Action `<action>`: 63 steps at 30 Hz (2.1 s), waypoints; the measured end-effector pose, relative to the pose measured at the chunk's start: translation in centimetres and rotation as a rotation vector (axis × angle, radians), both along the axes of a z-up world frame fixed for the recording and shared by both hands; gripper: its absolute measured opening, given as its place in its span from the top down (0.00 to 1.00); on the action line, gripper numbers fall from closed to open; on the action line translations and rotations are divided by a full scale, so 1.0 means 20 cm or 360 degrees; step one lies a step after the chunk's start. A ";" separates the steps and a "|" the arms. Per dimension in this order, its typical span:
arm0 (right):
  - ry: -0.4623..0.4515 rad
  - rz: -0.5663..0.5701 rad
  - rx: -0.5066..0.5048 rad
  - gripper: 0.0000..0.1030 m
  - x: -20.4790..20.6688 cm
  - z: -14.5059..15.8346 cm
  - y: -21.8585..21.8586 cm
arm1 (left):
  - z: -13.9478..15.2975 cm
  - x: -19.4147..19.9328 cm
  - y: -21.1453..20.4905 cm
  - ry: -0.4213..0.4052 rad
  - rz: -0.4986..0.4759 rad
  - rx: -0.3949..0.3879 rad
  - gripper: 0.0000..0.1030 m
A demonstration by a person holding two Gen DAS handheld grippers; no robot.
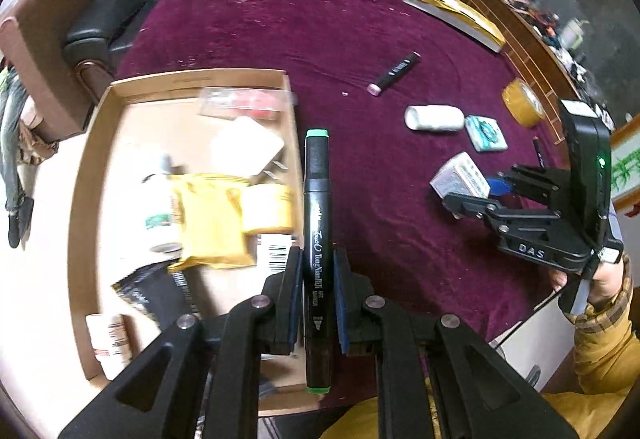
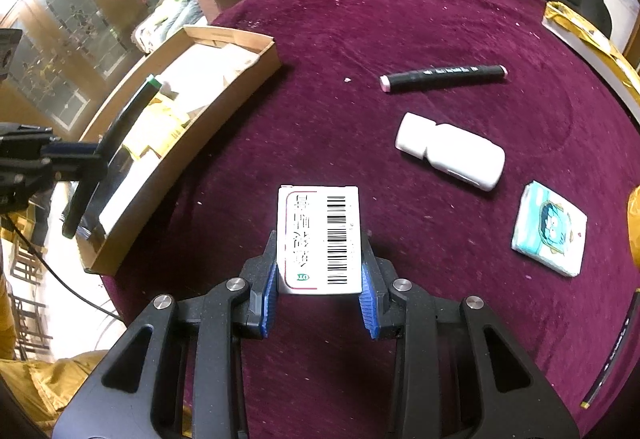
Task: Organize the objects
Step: 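Carry the black marker and barcode card over the cardboard tray with both grippers, then lower the marker into the tray with the left gripper while the right gripper releases the card there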
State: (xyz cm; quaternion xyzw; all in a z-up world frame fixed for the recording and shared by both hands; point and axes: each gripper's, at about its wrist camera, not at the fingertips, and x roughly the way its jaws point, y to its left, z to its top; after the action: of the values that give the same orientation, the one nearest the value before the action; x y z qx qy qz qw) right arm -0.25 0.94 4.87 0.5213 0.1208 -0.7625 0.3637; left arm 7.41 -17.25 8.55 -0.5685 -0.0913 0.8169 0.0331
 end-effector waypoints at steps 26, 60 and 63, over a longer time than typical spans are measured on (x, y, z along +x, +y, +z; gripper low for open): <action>0.0005 0.0376 -0.0094 0.68 0.26 0.10 -0.50 | -0.03 -0.02 -0.41 -0.0074 0.0239 -0.0034 0.87; 0.0026 0.0733 0.0101 0.67 0.44 0.04 -1.04 | -0.28 -0.09 -0.80 -0.0207 0.0407 -0.0118 0.87; 0.0048 0.0750 0.0129 0.67 0.45 0.03 -1.06 | -0.30 -0.10 -0.81 -0.0218 0.0406 -0.0120 0.87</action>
State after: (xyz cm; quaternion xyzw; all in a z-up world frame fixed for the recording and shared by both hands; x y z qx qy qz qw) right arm 8.81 -20.22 5.44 0.4815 0.2750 -0.6588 0.5085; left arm 5.43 -33.35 2.64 -0.6076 -0.1340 0.7766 -0.0988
